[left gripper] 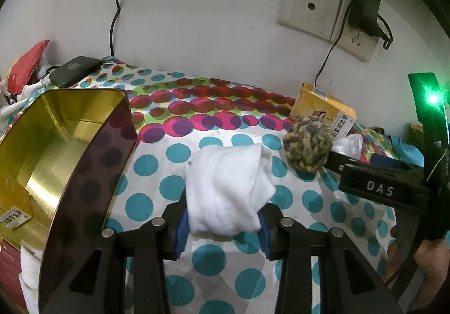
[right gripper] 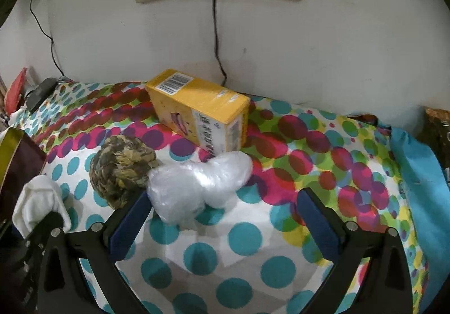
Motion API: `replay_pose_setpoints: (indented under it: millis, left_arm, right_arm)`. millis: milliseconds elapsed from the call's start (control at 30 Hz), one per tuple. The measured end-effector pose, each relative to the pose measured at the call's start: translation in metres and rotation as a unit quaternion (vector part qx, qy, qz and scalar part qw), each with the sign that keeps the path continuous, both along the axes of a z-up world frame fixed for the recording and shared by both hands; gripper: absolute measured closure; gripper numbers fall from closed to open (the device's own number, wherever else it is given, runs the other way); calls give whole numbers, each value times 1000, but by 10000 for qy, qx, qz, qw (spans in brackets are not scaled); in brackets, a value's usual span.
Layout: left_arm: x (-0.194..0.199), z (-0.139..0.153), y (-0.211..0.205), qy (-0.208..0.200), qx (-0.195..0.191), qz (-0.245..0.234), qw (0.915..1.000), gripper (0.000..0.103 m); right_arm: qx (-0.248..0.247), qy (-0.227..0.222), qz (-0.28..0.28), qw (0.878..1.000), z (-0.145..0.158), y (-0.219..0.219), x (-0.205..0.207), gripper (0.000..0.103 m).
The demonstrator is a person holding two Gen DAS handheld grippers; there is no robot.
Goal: Organize objects
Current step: 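Grasp the plastic-wrapped bundle with the right gripper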
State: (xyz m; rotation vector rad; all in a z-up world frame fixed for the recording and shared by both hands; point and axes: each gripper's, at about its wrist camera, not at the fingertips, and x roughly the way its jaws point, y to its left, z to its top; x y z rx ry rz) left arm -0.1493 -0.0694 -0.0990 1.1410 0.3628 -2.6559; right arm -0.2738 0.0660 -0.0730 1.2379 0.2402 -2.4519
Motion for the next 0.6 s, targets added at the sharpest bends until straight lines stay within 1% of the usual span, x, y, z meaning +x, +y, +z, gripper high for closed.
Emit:
replay_pose_setpoints:
  millis: [67,100,133,167,267,300,333,467,600]
  left_arm:
    - [0,0,1,-24,-11,5,10000,63]
    - [0,0,1,-30,-20,9,10000,63]
    - [0,0,2,-32,-30,7,10000,63]
    - [-1,0,2,-38,-48,4,10000,63]
    - [-1,0,4,-61,-109,7,9999,63]
    - [-1,0,4,-63,-120,9,9999,63]
    - [-1,0,5,-64,-132,3,9999,63]
    - [-1,-1,5,-74,-165,-3,9998,63]
    - [-1,0,6,-72,-227,0,9997,63]
  right_arm:
    - [-49,-51,6,10000,-2,-2,0,14]
    - [-174,-90,42,9998,-4,-2,0,30]
    - [-176,-79,14,9998,-4,-2,1,43]
    - [-101,-24,-29,9999,-3,-3,2,45]
    - [-177,-52,24,9998,-2,-1,3,47]
    - [-206,-46,15,9998,-1,0,4,49]
    - [-264,-44,11,9996,-1,3,5,58]
    - [-520,-86,-38,9986,0,11,13,58]
    - [-613,59,-15,9981,4,14,32,58]
